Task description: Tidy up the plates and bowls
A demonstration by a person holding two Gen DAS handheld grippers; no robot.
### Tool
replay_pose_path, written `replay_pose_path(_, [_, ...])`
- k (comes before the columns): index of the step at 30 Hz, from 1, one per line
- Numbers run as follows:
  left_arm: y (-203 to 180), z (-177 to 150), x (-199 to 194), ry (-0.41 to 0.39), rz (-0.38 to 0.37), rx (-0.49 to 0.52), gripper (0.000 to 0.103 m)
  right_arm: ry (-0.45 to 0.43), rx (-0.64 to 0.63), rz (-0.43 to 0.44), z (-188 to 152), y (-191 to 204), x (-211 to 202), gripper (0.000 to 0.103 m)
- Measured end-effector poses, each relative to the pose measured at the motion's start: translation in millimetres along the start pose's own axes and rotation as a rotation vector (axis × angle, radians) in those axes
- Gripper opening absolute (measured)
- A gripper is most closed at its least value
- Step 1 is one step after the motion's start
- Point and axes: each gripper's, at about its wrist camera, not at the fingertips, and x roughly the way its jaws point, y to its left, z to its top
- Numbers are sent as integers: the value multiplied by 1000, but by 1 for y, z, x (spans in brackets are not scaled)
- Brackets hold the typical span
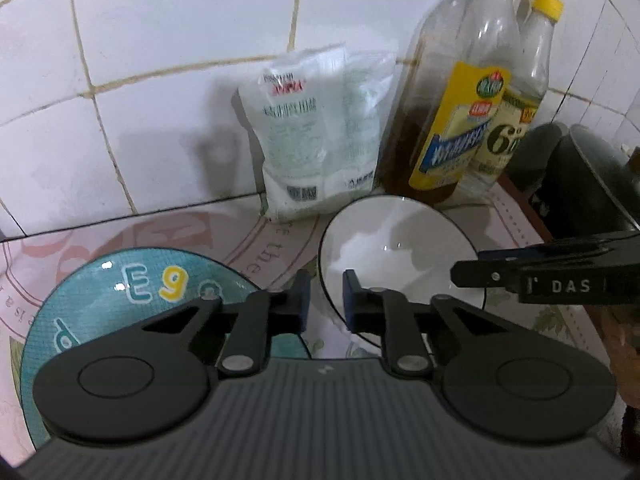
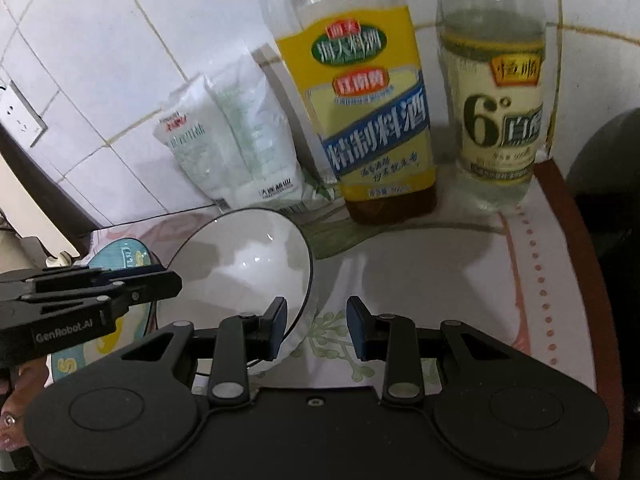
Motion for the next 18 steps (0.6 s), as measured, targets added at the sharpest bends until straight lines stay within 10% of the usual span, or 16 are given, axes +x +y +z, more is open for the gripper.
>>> replay_pose_path(18, [11,-7,-48,-22,-107,-183,12,-118,89,79,-6,17,-44,19])
